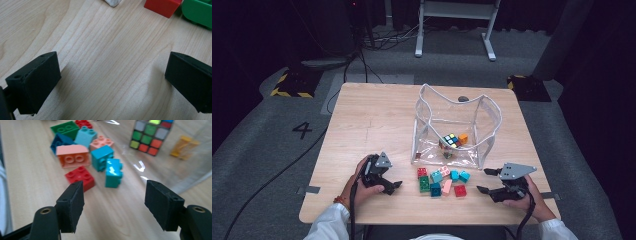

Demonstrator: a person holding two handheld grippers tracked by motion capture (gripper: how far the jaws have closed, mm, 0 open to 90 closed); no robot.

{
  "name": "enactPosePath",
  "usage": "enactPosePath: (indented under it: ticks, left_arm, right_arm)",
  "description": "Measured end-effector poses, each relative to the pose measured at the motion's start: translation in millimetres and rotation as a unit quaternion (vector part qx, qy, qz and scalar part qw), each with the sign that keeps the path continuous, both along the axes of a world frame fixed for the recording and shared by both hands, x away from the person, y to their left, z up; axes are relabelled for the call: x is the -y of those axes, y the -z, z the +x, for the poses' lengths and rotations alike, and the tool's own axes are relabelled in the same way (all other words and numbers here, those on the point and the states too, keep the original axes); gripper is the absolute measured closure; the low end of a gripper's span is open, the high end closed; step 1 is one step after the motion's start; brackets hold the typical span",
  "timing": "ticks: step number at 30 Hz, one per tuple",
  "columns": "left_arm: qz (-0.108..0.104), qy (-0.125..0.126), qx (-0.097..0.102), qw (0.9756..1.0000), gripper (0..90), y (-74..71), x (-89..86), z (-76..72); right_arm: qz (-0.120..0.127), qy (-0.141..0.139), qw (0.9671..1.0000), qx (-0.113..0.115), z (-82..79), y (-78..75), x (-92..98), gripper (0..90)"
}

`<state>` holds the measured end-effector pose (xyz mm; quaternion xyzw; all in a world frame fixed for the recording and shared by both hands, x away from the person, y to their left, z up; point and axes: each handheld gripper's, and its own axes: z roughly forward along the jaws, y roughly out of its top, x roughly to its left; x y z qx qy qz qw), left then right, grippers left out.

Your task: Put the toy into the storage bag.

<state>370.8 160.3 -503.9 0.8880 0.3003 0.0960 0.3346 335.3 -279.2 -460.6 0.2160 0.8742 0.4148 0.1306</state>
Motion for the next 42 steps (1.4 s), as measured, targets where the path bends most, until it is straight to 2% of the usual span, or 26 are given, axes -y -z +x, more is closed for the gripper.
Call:
enactPosePath:
  ticks: [3,5,8,12,19,22,26,30,36,41,42]
  left_arm:
    - [0.0,0.0,0.0,1.0,0.1,0.0,0.0,-0.1]
    - [0.0,0.0,0.0,1.0,0.1,0.0,0.0,-0.1]
    - [0.001,-0.001,0.0,1.0,0.1,-0.1,0.0,-0.1]
    - [0.001,-0.001,0.001,1.0,0.2,-0.2,-0.1,-0.1]
    - [0.001,-0.001,0.0,1.0,0.1,-0.1,-0.1,-0.1]
    - [0.001,-0.001,-0.001,1.0,0.2,-0.1,-0.1,-0.2]
    - [0.002,0.0,0.001,1.0,0.1,-0.3,-0.3,-0.1]
    - [0.002,0.0,0.0,1.0,0.2,-0.2,-0.2,-0.1]
    - [0.002,0.0,0.001,1.0,0.2,-0.2,-0.3,0.0]
    - [0.004,-0.001,0.003,1.0,0.1,-0.5,-0.4,0.0]
    - [0.001,-0.001,-0.001,1.0,0.2,-0.1,-0.1,-0.2]
  right_arm:
    - [-0.01,-0.027,0.9996,-0.005,-5.3,8.0,-9.2,32.0]
    - [-0.011,-0.035,0.9993,-0.013,-7.6,13.9,-15.9,31.9]
    - [-0.026,-0.043,0.9984,-0.025,-10.0,24.4,-27.3,31.9]
    - [-0.036,-0.053,0.9978,-0.019,-8.5,33.5,-38.3,31.6]
    - [-0.028,-0.052,0.998,-0.025,-6.4,40.0,-47.0,30.5]
    - [-0.021,-0.05,0.998,-0.034,-5.4,41.3,-51.2,30.4]
    - [-0.017,-0.056,0.9977,-0.033,-5.3,41.6,-57.1,30.7]
    - [-0.016,-0.057,0.9978,-0.031,-5.7,41.9,-62.8,33.8]
    - [-0.008,-0.066,0.9975,-0.026,-6.7,42.1,-63.0,48.0]
    - [-0.009,-0.066,0.9975,-0.025,-6.6,42.0,-63.0,49.3]
    - [-0.008,-0.065,0.9976,-0.024,-6.7,42.0,-62.9,52.7]
